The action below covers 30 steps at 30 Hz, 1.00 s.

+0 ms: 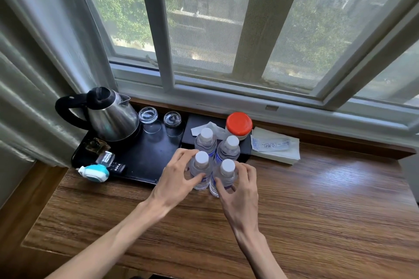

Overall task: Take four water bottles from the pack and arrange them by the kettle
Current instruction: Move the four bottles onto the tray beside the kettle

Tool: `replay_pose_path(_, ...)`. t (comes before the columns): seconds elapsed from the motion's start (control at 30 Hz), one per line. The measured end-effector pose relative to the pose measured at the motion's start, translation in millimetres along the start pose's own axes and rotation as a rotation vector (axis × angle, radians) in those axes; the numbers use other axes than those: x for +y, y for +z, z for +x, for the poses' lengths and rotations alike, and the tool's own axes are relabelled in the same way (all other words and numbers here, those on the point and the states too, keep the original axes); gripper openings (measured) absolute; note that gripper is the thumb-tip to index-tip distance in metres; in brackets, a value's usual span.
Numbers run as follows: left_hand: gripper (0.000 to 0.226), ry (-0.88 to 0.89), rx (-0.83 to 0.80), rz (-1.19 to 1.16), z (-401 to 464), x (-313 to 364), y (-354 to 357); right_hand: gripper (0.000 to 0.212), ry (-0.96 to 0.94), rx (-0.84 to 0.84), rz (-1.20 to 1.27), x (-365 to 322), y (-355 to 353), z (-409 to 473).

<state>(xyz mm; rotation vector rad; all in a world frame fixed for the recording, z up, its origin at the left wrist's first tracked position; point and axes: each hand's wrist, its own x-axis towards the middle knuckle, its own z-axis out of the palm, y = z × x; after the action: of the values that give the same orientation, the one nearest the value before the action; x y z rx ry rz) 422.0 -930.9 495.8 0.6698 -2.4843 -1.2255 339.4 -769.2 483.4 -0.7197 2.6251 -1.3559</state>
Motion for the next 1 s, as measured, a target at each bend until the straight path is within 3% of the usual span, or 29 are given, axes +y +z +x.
replay_pose_path(0.33,0.033,0.102,0.018,0.371,11.1,15.3,0.7,0.039,-0.05,0.014,-0.241,-10.3,-14.2,11.9)
replay_pose_path(0.73,0.024,0.1,0.01,0.301,-1.8,10.8,-16.1,0.034,-0.15,-0.083,-0.159,-26.1,-7.2,19.6)
replay_pose_path(1.0,0.024,0.138,0.071,0.206,-1.0,-10.4,-99.5,0.035,-0.207,-0.045,-0.09,-99.5,34.6,19.7)
